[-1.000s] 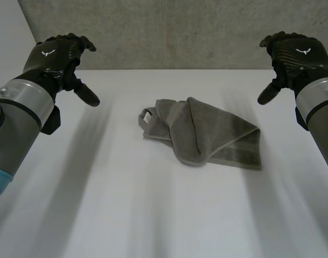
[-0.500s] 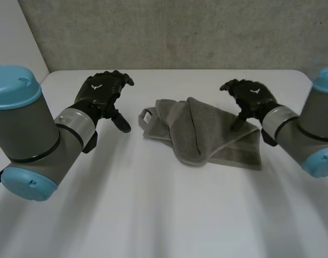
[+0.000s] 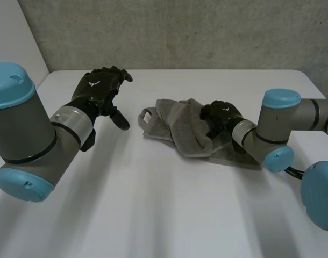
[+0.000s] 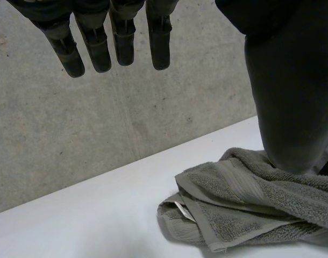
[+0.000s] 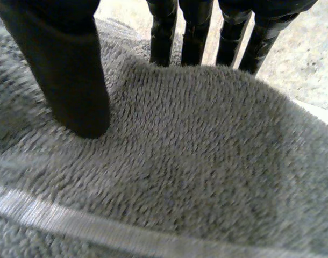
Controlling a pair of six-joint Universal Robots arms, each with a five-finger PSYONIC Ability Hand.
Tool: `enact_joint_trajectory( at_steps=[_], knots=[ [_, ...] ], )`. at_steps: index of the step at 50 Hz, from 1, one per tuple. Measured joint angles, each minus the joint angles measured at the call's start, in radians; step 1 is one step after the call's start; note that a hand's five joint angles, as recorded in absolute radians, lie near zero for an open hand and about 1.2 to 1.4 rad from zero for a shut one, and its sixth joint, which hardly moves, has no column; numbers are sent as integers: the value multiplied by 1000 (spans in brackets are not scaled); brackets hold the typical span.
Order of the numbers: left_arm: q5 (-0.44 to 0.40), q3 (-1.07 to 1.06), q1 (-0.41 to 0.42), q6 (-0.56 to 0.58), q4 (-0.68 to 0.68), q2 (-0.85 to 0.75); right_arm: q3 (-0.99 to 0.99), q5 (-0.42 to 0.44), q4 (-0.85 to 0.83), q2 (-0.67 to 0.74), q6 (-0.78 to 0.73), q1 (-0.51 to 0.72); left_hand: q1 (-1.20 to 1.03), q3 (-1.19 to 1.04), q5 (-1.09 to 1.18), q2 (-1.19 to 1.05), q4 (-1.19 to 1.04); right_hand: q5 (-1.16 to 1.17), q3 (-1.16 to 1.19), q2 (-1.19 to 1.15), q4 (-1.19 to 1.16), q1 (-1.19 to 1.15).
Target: Fold the towel.
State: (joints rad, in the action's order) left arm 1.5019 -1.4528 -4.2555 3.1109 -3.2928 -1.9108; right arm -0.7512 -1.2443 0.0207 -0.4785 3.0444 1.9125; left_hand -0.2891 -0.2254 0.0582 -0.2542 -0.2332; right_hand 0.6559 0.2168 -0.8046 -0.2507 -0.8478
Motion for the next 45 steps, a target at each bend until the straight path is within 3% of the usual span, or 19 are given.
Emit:
enact_joint_trajectory(
  at_steps=[8,12,20,29,37,45],
  knots=[
    [0,0,-4,0,-2,0,-3,17,13,-28,13,2,0,0,0,0,0,468,0,-219,0,-324],
    [0,1,-7,0,-2,1,-45,28,1,-121,57,9,0,0,0,0,0,482,0,-370,0,-388],
    [1,0,-8,0,-1,23,-185,31,-104,-427,153,48,0,0,0,0,0,482,0,-383,0,-388],
    [1,-9,-15,-4,0,84,-373,0,-134,-635,159,140,0,0,0,0,0,482,0,-383,0,-388],
    [4,-38,-29,-4,2,163,-482,-36,-137,-608,158,293,0,0,0,0,0,482,0,-383,0,-388],
    [1,-114,-64,-6,8,255,-474,-45,-137,-437,144,427,0,0,0,0,0,425,0,-395,0,-379]
  ],
)
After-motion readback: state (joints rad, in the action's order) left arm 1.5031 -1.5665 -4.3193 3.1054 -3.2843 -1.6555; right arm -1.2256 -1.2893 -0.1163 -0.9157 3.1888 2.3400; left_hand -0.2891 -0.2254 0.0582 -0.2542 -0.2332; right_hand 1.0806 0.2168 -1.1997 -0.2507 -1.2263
